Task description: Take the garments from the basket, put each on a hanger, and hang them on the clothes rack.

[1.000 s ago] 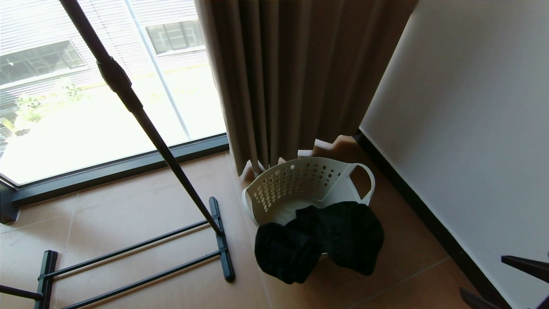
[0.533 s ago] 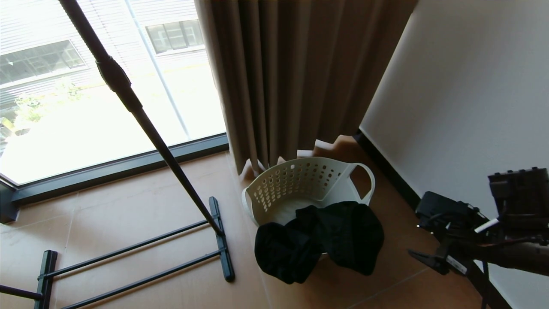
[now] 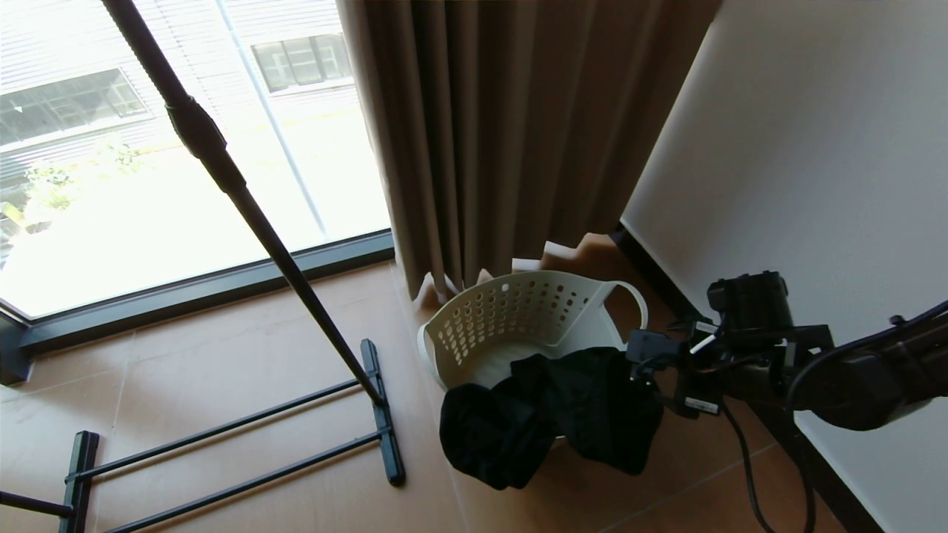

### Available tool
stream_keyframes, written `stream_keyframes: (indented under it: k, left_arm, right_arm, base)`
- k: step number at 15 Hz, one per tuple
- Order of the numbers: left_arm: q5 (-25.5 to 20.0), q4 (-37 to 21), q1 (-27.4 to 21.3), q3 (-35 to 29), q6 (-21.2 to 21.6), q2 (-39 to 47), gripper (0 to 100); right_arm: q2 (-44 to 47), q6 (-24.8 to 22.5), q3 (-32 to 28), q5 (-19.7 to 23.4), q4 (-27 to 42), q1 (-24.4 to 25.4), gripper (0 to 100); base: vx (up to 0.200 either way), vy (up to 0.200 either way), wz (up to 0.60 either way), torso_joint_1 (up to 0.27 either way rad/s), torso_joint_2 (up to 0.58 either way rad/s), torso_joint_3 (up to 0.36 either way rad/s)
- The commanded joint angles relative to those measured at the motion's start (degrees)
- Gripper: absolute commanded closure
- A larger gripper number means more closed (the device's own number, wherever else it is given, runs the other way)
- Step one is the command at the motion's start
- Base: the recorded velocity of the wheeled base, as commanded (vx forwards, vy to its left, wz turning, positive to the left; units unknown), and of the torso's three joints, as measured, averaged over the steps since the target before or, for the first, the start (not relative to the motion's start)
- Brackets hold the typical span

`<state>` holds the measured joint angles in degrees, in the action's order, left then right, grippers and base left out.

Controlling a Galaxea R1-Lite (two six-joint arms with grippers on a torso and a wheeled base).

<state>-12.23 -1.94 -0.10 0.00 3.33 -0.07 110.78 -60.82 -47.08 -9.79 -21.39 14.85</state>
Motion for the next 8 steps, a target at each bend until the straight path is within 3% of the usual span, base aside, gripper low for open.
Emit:
stream_keyframes:
  k: [1,3,8]
  left_arm:
    - [0.01,0.00,0.01,0.00,0.01,0.07,0]
    - [0.01,0.00,0.01,0.00,0.01,0.07,0]
    - [0.01,0.00,0.01,0.00,0.01,0.07,0]
  right_arm:
    - [7.61,-1.23,-2.93,-1.29,-2.42,0.80,0]
    - [13.24,-1.94,-10.22,-2.34,-3.39,0.71,0]
    - [18.34,-2.02,-17.52,-3.92,-3.39,0.44,0]
  base:
    - [0.000,0.000,0.00,0.000,0.00,0.000]
    - [0.000,0.000,0.00,0.000,0.00,0.000]
    - [0.000,0.000,0.00,0.000,0.00,0.000]
